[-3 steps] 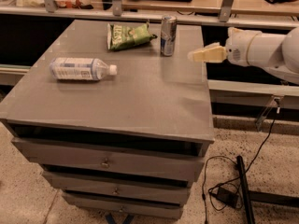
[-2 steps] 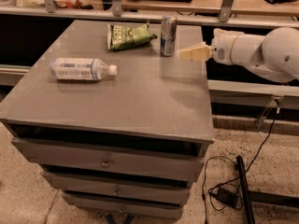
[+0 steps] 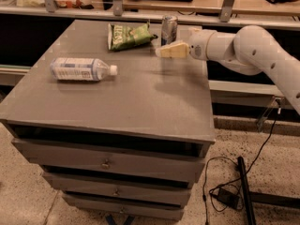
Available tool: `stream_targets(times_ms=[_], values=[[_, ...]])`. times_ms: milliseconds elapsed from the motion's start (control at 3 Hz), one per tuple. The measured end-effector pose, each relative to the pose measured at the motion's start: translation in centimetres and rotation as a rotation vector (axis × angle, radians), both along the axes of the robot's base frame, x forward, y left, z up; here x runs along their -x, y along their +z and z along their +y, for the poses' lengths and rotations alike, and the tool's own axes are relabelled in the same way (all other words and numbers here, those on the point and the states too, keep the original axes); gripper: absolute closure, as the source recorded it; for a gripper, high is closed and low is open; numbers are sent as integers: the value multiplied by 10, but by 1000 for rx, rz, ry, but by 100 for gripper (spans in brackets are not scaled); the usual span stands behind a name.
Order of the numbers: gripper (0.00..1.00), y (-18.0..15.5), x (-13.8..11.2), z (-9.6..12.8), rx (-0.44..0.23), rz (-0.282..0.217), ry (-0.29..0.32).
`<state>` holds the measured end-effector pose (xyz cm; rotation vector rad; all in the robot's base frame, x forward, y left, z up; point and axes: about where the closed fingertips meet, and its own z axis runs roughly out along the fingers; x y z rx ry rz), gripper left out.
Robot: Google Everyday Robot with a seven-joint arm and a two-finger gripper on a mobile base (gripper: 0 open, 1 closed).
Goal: Knock redbull can over
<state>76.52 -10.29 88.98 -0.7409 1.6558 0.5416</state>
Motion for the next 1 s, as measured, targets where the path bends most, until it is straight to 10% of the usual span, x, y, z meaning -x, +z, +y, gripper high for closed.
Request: stream_targets(times_ms=[1000], values=[[60,-7,-28,18,-16,-21,48]])
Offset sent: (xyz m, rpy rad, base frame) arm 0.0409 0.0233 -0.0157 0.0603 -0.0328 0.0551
